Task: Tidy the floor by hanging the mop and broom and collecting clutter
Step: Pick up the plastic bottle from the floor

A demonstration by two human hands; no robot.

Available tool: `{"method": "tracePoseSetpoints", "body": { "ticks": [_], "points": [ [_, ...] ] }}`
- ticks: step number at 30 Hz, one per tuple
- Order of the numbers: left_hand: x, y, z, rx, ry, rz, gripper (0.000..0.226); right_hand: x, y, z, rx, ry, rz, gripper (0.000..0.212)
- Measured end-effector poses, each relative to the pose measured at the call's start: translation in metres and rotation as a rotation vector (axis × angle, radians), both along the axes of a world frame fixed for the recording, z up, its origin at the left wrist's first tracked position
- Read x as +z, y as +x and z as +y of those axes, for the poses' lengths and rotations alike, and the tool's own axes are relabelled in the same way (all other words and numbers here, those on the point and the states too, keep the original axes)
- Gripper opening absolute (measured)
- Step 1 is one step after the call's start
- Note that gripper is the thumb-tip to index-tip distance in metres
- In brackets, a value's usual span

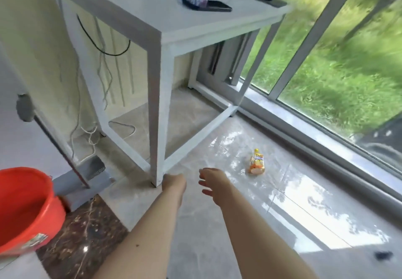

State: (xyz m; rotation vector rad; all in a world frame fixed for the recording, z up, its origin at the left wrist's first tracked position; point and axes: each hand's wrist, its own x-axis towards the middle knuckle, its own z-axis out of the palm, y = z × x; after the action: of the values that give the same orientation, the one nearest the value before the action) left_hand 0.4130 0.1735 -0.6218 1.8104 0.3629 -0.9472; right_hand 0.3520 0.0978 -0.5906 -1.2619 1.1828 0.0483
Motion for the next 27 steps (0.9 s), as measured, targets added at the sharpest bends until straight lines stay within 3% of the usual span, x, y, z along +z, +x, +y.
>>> {"method": "tracePoseSetpoints", "body": {
  "ticks": [5,11,16,27],
  "points": [
    [0.0,-0.023,-0.082,-0.123,-0.053,-0.025,0.041,-0.005,-0.029,-0.078,-0.154,-0.043,0.014,0.029],
    [-0.01,-0.013,-0.181,-0.307,-0.036,-0.027,0.042,-0.007,-0.026,-0.165,-0.335,-0.047,0.029,0.015],
    [-0.015,-0.008,-0.255,-0.466,-0.029,-0.049,0.053,-0.009,-0.026,-0.231,-0.456,-0.027,0.001,0.032],
    [-0.052,-0.019,-0.425,-0.586,0.025,-0.036,0.044,-0.049,-0.063,-0.386,-0.607,0.004,0.03,0.037]
  ]
}}
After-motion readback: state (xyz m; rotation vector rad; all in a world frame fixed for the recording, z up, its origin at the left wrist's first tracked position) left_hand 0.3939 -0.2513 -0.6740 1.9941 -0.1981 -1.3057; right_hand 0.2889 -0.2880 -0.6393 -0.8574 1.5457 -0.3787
